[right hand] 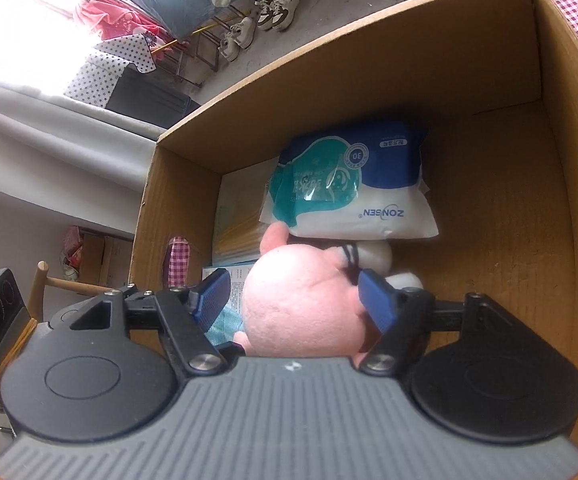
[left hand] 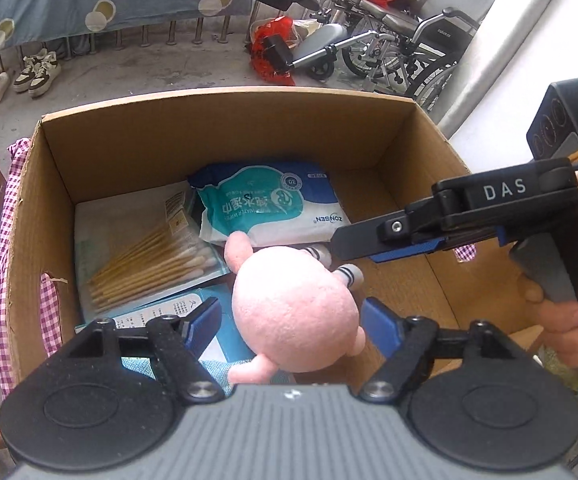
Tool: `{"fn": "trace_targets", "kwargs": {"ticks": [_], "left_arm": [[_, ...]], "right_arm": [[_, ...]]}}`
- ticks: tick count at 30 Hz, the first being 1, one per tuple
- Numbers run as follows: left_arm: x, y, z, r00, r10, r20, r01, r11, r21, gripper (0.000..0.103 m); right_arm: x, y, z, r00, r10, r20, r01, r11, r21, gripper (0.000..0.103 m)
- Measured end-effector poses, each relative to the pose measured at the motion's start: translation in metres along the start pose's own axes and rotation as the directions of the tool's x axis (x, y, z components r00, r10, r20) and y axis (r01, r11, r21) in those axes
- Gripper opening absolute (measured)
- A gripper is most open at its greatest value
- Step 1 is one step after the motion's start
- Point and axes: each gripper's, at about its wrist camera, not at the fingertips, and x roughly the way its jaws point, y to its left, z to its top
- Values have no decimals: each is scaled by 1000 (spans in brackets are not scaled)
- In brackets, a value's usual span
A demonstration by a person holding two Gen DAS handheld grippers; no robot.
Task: Organize soft objects
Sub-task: 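Carry the pink bunny over the cardboard box with both tools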
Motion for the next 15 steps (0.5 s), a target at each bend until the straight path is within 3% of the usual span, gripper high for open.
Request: {"fn": "trace_targets", "kwargs": {"ticks": [3, 13, 15], "left_arm": [[4, -2, -4, 1000, 7, -19, -6, 1000, 30, 79], [48, -10, 0, 990, 38, -137, -26, 996, 88, 84], [52, -13, 1, 989, 37, -146, -22, 994, 104, 86]], "right_arm": [[4, -4, 0, 999, -14, -29, 15, 1000, 18, 75], [42, -38, 2, 984, 5, -180, 39, 971, 236, 89], [53, -45, 1, 978, 46, -203, 15, 958, 287, 91]]}}
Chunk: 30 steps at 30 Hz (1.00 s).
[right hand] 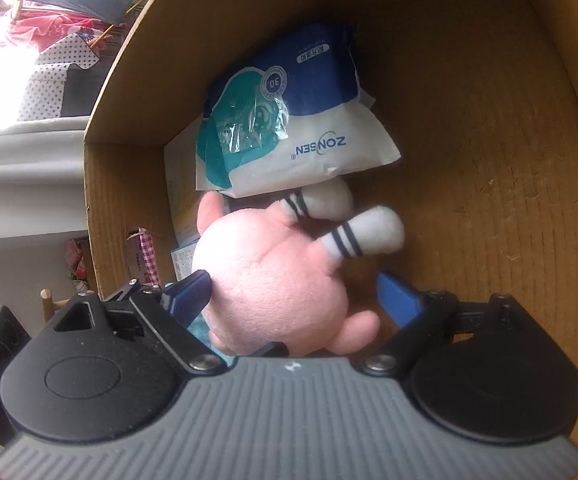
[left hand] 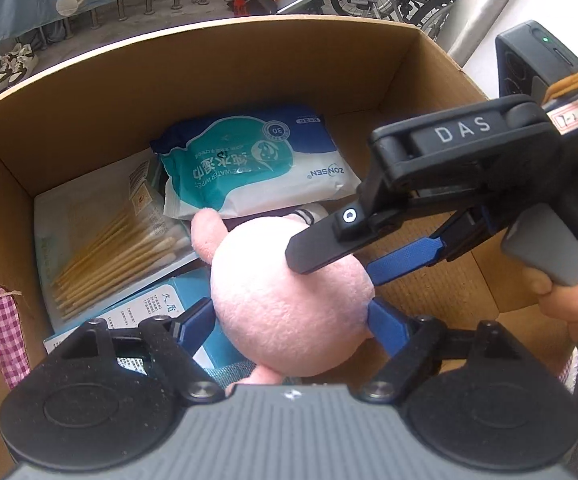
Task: Organize soft objects
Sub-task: 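Carry the pink bunny over the cardboard box with both tools, then open the left tool, then lower the bunny into the box and open the right tool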
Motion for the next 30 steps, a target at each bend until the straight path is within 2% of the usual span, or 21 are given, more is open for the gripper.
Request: {"fn": "trace_targets", "kwargs": {"ticks": [5, 7, 12, 17, 21, 26, 30], "left_arm": [[7, -3, 6, 1000, 6, -21, -6, 1000, -5, 86], [6, -3, 6, 1000, -2, -24, 2, 1000, -11, 86], [-7, -1, 2, 996, -79, -34, 77, 996, -56, 86], [-25, 11, -8, 976, -216, -32, 210, 968, -137, 87], [-35, 14, -16, 949, -315, -5, 307, 928, -211, 87], [-44, 15, -22, 926, -374, 54, 376, 896, -236, 89], [-49, 11, -23, 926, -364, 101, 378, 900, -218, 90]], "right_arm": [[13, 1, 4, 996, 83, -41, -82, 996, 23, 92], [9, 6, -1, 995, 86, -46, -86, 996, 12, 94], [-19, 8, -17, 988, 150, -27, -150, 989, 1, 96], [-56, 8, -39, 974, 226, 5, -226, 974, -17, 96], [-83, 11, -52, 956, 287, 63, -286, 958, -31, 98], [-112, 23, -62, 926, 353, 135, -343, 935, -86, 99], [-123, 34, -60, 912, 374, 167, -359, 926, -113, 99]]}}
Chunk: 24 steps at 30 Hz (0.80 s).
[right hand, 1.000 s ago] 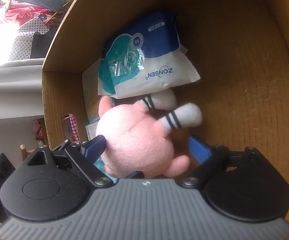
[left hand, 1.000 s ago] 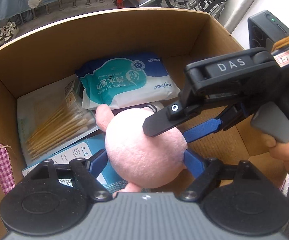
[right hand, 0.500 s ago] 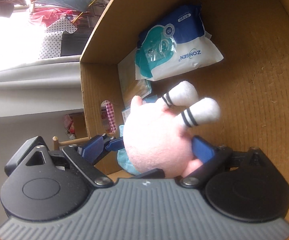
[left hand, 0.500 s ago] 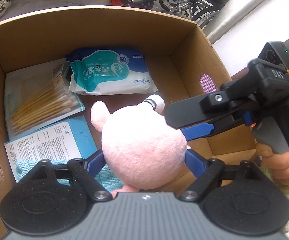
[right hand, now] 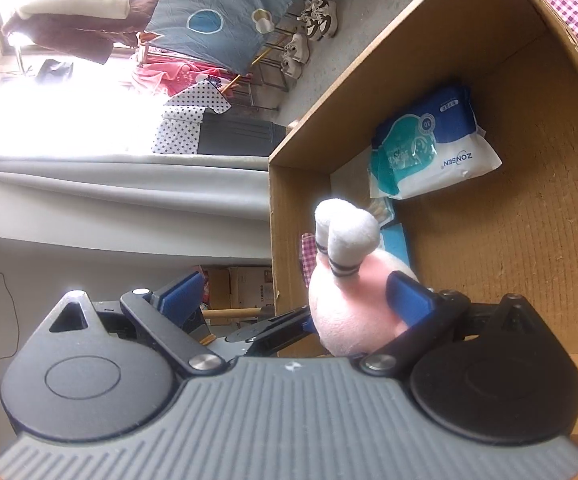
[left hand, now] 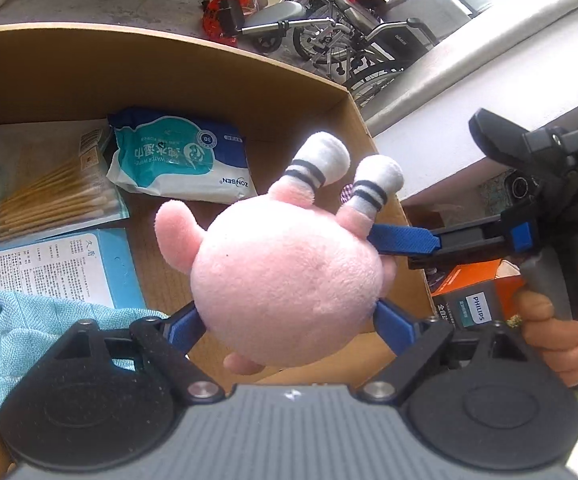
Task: Organize soft objects
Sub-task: 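Open the left tool, then lower the bunny into the box and open the right tool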
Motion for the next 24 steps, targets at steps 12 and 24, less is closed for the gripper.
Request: {"fn": "trace_targets", "kwargs": {"ticks": [12, 24], "left_arm": [[22, -33, 3, 937, 309, 164, -342, 907, 247, 93], [-12, -3, -8, 967, 227, 115, -239, 965, 108, 91]], "right_arm": [[20, -11, 26, 999, -49, -11, 47, 993, -104, 99], [31, -12, 20, 982, -187, -6, 183, 967, -174, 98]]}}
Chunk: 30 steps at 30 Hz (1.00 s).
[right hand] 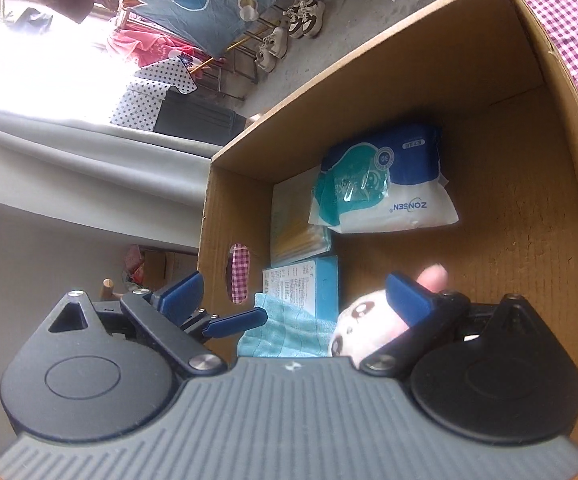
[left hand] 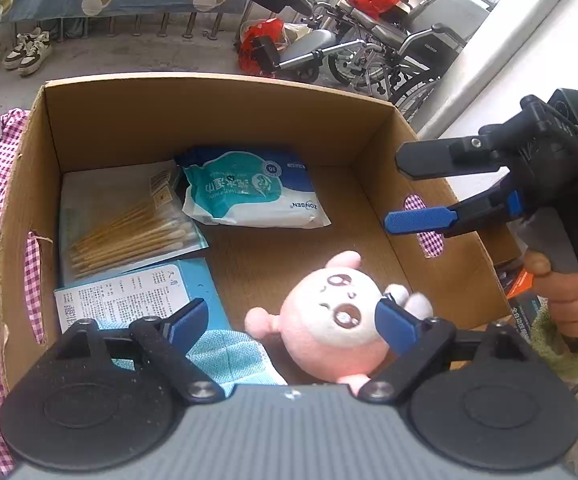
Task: Organize soft objects
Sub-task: 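Open the left tool, then lower the bunny into the box and open the right tool, then withdraw both tools from the box toward the remaining table items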
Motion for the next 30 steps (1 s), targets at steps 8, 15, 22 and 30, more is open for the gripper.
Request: {"fn": "trace_targets", "kwargs": {"ticks": [8, 15, 22, 30], "left_arm": [[-44, 8, -20, 992, 26, 120, -24, 1000, -21, 91], [-85, 20, -53, 972, 42, 233, -26, 997, -69, 91], [-110, 41, -80, 952, 60, 300, -10, 986, -164, 91], [-124, 58, -96, 938, 86, 337, -13, 977, -212, 91]], "right_arm": [[20, 48, -3, 955, -294, 23, 289, 918, -273, 97], [76, 56, -16, 885, -460, -78, 370, 793, -483, 83], [139, 70, -35, 798, -588, -129, 359, 637, -683, 47], [145, 82, -39, 800, -600, -29, 396, 563, -726, 15]]}}
